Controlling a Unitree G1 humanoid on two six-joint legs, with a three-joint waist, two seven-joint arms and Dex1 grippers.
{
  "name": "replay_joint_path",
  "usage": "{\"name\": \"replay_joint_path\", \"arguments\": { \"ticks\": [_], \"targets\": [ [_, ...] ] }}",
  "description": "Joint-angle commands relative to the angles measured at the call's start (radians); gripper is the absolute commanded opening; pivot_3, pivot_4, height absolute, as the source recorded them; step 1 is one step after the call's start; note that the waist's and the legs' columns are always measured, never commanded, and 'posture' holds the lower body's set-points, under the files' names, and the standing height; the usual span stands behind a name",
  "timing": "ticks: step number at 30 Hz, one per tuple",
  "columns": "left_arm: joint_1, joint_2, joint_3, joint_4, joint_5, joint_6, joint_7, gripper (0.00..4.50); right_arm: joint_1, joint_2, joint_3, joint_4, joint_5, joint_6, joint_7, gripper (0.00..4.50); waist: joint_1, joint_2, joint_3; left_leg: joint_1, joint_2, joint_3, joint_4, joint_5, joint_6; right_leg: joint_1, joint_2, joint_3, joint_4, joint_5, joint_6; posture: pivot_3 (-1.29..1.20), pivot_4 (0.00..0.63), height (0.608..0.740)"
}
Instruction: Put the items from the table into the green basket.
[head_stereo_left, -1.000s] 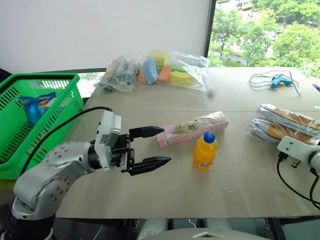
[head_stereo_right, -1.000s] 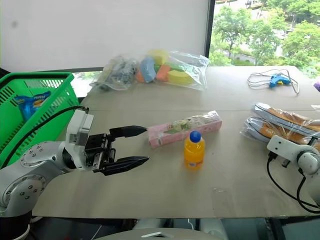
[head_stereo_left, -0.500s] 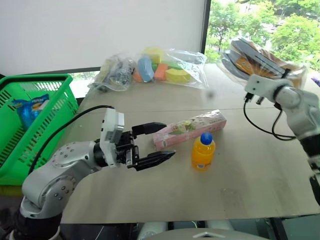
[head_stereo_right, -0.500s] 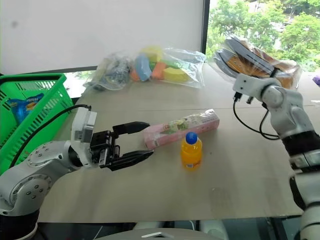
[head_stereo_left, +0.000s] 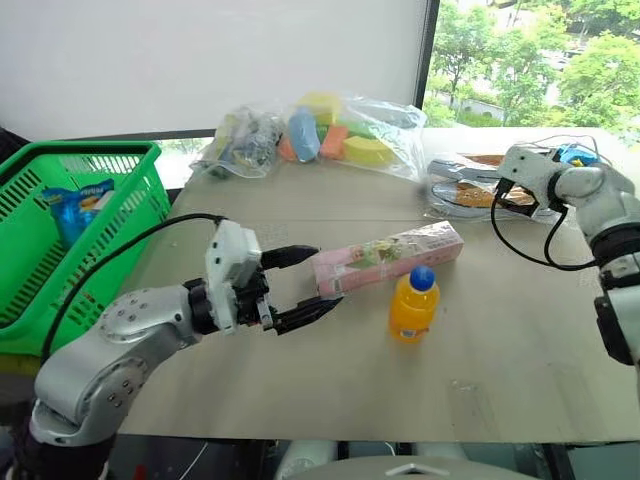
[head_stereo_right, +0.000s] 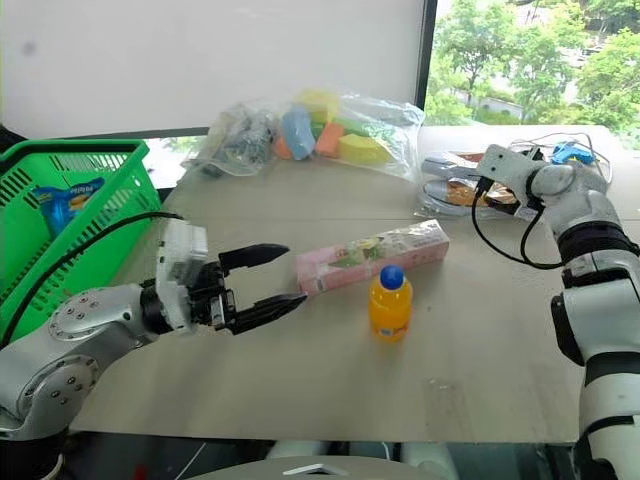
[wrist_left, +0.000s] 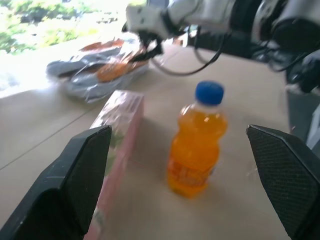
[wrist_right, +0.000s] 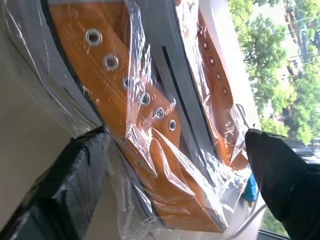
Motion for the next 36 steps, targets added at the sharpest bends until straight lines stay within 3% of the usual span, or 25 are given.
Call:
{"name": "replay_joint_path", "arguments": {
  "ticks": [1,5,9,14,23,26,27,28,31,36],
  "targets": [
    [-0.083,0.045,-0.079,0.042,0.149,0.034,0.073,4.5,0.211,-0.077,-0.193,-0.499,0.292,0.168,0.221,4.48,0.006,-0.001,-0.001,0.0,0.0,0.0,0.001,-0.001,0.002,0.0,0.0,0.0,0.001,0.0,0.0,0.02,0.0,0.74],
    [-0.266,0.047,-0.204,0.163,0.18,0.135,0.032,4.5,0.564,-0.181,-0.45,-1.117,0.669,0.552,0.352,4.48,0.028,0.002,-0.002,-0.004,-0.001,-0.008,0.003,-0.002,0.003,0.001,-0.001,-0.007,0.0,0.0,0.001,-0.05,0.0,0.74],
    [-0.444,0.022,-0.374,0.325,0.285,0.135,-0.061,4.5,0.801,-0.253,-0.653,-1.491,0.929,0.791,0.381,4.48,0.013,0.002,-0.003,-0.007,-0.001,-0.008,0.005,-0.002,0.003,-0.002,-0.001,-0.008,0.0,0.0,0.001,-0.14,0.0,0.74],
    [-0.66,-0.079,-0.589,0.586,0.458,0.075,-0.169,4.5,0.893,-0.242,-0.805,-1.698,1.134,0.944,0.249,4.48,-0.054,-0.003,-0.004,0.001,0.0,-0.005,0.006,-0.002,0.003,0.006,-0.001,-0.006,-0.001,0.0,0.002,-0.25,0.0,0.74],
    [-0.816,-0.257,-0.763,1.029,0.74,-0.083,-0.217,4.5,1.043,-0.23,-0.897,-1.835,1.275,0.973,0.079,4.48,-0.129,-0.005,-0.005,0.0,0.0,-0.004,0.006,-0.002,0.004,0.006,-0.001,-0.005,-0.003,0.001,0.004,-0.32,0.013,0.74],
    [-0.802,-0.269,-0.767,1.076,0.776,-0.096,-0.26,3.6,1.071,-0.241,-0.909,-1.836,1.308,0.959,0.064,4.5,-0.15,-0.006,-0.005,0.0,0.001,-0.004,0.005,-0.003,0.005,0.005,-0.001,-0.005,-0.003,0.001,0.004,-0.31,0.015,0.74],
    [-0.796,-0.268,-0.766,1.078,0.786,-0.102,-0.268,3.51,1.076,-0.246,-0.905,-1.834,1.309,0.953,0.063,4.5,-0.152,-0.005,-0.005,0.0,0.001,-0.004,0.005,-0.003,0.005,0.005,-0.002,-0.005,-0.003,0.001,0.004,-0.31,0.015,0.74],
    [-0.79,-0.269,-0.76,1.08,0.794,-0.106,-0.269,2.91,1.08,-0.251,-0.897,-1.83,1.306,0.946,0.063,4.5,-0.153,-0.005,-0.005,0.0,0.001,-0.004,0.005,-0.003,0.005,0.005,-0.002,-0.005,-0.003,0.001,0.004,-0.3,0.014,0.74],
    [-0.767,-0.266,-0.725,1.069,0.807,-0.116,-0.262,1.86,1.078,-0.264,-0.872,-1.814,1.299,0.919,0.062,4.5,-0.153,-0.005,-0.007,0.002,0.001,-0.004,0.006,-0.003,0.005,0.008,-0.002,-0.005,-0.003,-0.001,0.008,-0.28,0.01,0.74],
    [-0.684,-0.225,-0.519,0.893,0.69,-0.018,-0.266,1.86,0.973,-0.271,-0.761,-1.76,1.295,0.86,0.04,4.5,-0.169,-0.004,-0.008,0.003,0.001,-0.004,0.006,-0.004,0.003,0.008,-0.003,-0.004,-0.002,0.0,0.01,-0.21,0.0,0.74]
  ]
}}
